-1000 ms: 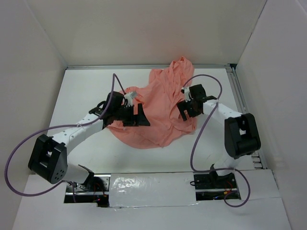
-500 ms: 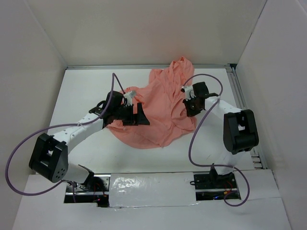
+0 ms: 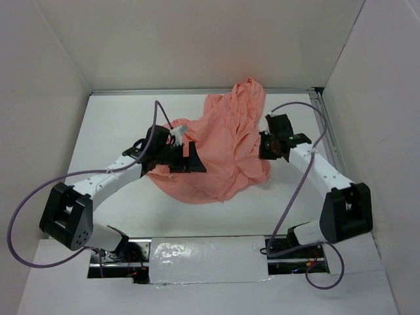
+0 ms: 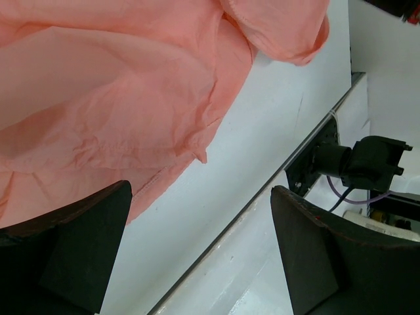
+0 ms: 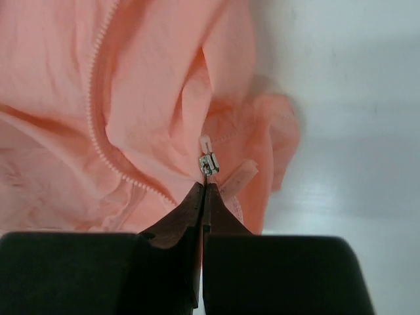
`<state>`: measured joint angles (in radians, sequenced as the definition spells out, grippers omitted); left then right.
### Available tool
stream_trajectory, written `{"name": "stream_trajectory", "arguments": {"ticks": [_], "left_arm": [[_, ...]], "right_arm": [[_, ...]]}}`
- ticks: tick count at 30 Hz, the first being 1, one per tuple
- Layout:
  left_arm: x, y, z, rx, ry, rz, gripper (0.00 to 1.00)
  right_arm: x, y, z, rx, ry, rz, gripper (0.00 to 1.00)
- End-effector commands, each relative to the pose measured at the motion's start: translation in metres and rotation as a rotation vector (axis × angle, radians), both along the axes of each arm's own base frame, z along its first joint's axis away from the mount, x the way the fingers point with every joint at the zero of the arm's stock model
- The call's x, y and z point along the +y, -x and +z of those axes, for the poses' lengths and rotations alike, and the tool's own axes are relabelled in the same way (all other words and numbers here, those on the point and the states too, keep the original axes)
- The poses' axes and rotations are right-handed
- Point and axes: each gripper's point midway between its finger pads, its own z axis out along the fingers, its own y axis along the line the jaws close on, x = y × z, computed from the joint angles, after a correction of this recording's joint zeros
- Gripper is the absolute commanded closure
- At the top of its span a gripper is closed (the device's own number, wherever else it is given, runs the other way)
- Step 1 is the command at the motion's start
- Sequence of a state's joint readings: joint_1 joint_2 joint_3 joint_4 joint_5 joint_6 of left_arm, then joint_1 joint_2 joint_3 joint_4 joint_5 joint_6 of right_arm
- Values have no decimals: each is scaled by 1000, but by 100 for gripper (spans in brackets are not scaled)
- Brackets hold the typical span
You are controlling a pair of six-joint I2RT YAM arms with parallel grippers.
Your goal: Zip up the jacket
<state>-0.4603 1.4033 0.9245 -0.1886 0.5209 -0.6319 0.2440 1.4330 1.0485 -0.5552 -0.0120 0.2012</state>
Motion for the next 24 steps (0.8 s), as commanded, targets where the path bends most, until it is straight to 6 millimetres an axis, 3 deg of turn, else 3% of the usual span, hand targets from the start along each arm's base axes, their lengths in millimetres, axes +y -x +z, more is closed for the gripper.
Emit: {"name": "stream_trajectory", "arguments": {"ticks": [1, 2, 3, 5, 6, 7, 8, 10, 11, 12, 13, 14, 17, 18, 19, 20, 24], "left_arm": [[-17, 5, 24, -84, 63, -69, 1], [-19, 6, 24, -83, 58, -74, 1], [-23, 4, 26, -92, 52, -79, 1], [-34, 8, 27, -100, 48, -107, 1], [-40, 6, 26, -97, 45, -117, 1], [-47, 10, 25, -90, 48, -138, 1], [-53, 7, 24, -82, 50, -148, 1], [-65, 11, 24, -76, 64, -186, 1], [-72, 8, 22, -77, 65, -198, 1], [-78, 7, 24, -87, 70, -212, 1], [-86, 7, 12, -70, 47, -226, 1], [-93, 0, 17, -87, 46, -228, 1], [-115, -8, 5, -76, -6, -250, 1], [-122, -6, 3, -70, -13, -266, 1], [-127, -7, -12, -41, -40, -279, 1], [-135, -11, -7, -54, -36, -286, 1], [-157, -17, -19, -51, -58, -320, 1]], "right_arm": [[-19, 60, -12, 142, -87, -394, 100], [-17, 73, -15, 171, -149, -510, 96], [-11, 98, -34, 233, -191, -516, 96], [17, 112, -21, 195, -381, -450, 89], [30, 133, -38, 250, -451, -410, 86], [60, 142, -13, 230, -628, -249, 66], [69, 157, -16, 267, -673, -200, 59], [77, 166, 4, 232, -717, -100, 52], [74, 171, 12, 234, -684, -101, 42], [68, 172, 13, 214, -634, -94, 39], [50, 174, 5, 202, -532, -156, 38], [42, 168, 13, 162, -484, -184, 38], [8, 159, 7, 107, -310, -300, 38], [4, 158, 4, 116, -280, -318, 38], [-1, 153, 1, 104, -257, -350, 38], [-2, 150, 0, 105, -250, -357, 38], [-4, 139, -7, 109, -248, -428, 39]]}}
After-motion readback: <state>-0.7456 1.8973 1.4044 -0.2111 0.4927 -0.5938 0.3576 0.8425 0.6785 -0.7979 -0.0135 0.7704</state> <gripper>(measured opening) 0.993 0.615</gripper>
